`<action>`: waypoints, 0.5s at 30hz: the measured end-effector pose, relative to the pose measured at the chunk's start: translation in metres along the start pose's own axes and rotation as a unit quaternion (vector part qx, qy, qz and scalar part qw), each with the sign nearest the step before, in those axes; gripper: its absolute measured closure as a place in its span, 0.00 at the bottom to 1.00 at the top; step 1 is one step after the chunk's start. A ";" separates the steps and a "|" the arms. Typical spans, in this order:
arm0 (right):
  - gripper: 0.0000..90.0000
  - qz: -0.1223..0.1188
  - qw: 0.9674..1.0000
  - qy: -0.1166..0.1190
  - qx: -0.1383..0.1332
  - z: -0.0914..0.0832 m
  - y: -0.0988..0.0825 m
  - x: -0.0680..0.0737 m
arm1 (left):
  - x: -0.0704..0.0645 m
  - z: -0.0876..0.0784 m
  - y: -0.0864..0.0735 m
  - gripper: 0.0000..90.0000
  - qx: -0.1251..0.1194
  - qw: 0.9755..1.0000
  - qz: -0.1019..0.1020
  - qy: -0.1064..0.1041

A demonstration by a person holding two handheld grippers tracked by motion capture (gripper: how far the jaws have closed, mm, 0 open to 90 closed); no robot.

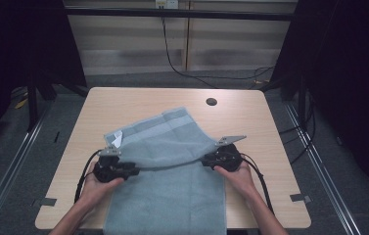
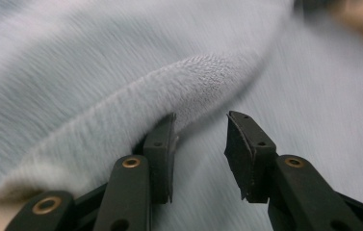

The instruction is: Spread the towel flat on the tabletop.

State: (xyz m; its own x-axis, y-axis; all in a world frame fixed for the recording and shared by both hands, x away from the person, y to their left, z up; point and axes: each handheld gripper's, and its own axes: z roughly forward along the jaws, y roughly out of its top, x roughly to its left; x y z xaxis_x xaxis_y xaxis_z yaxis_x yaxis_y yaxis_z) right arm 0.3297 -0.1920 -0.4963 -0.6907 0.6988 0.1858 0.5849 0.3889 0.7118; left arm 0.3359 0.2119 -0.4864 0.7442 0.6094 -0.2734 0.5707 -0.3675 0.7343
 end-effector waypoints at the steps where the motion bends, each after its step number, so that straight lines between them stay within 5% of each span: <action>1: 0.75 -0.001 1.000 0.004 0.005 0.003 -0.002 0.001 | 0.005 0.001 0.006 0.70 -0.013 1.000 -0.005 0.008; 4: 0.74 0.005 1.000 0.012 -0.003 0.005 -0.008 0.002 | 0.015 0.011 0.020 0.70 -0.012 0.999 0.003 0.031; 8: 0.74 0.005 1.000 0.022 -0.002 -0.004 -0.019 0.010 | 0.023 0.023 0.019 0.70 -0.027 0.999 -0.018 0.037; 15: 0.74 -0.008 0.999 0.036 0.004 -0.031 -0.048 0.035 | -0.016 0.014 0.000 0.69 -0.011 0.998 0.058 0.000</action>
State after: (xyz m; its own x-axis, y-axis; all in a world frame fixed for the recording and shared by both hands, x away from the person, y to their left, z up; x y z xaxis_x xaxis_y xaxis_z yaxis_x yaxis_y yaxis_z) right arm 0.2642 -0.2050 -0.5032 -0.7293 0.6470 0.2226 0.5763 0.4055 0.7095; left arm 0.3293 0.1920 -0.4909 0.8045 0.5639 -0.1865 0.4740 -0.4202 0.7738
